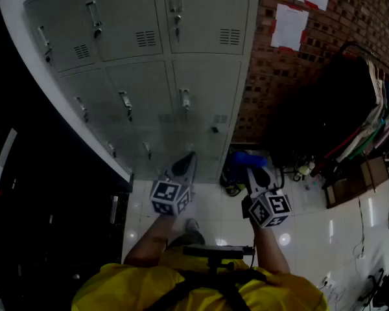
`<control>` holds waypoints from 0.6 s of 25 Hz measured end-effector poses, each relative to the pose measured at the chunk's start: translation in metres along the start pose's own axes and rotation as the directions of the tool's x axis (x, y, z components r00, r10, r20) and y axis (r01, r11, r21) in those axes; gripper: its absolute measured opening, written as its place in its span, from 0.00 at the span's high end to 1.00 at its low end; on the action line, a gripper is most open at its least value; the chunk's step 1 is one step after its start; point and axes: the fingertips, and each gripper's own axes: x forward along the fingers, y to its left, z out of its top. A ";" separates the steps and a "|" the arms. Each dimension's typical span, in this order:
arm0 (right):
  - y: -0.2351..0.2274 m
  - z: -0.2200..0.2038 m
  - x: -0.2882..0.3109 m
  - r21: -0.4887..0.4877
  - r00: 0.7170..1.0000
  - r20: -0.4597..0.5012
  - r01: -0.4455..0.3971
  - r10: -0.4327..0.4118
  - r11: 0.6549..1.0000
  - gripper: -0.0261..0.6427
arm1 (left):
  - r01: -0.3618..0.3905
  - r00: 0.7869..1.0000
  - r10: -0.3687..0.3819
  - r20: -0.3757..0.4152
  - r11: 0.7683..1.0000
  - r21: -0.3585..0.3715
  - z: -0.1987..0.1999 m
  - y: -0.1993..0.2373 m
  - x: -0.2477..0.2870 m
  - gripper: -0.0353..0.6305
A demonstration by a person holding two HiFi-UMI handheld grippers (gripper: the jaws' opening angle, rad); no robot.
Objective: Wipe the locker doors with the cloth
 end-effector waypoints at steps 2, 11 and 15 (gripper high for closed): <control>-0.011 0.006 0.043 -0.015 1.000 0.013 0.013 -0.013 1.000 0.85 | 0.006 1.000 -0.006 -0.014 1.000 0.004 0.007 0.029 0.028 0.95; -0.061 0.012 0.158 -0.006 0.998 -0.014 0.056 -0.056 0.998 0.85 | 0.026 0.998 -0.026 -0.057 1.000 -0.017 0.006 0.101 0.124 0.95; -0.083 0.030 0.195 -0.013 1.000 -0.005 0.031 -0.031 0.999 0.85 | 0.015 0.999 -0.015 -0.029 0.999 -0.032 0.017 0.105 0.142 0.95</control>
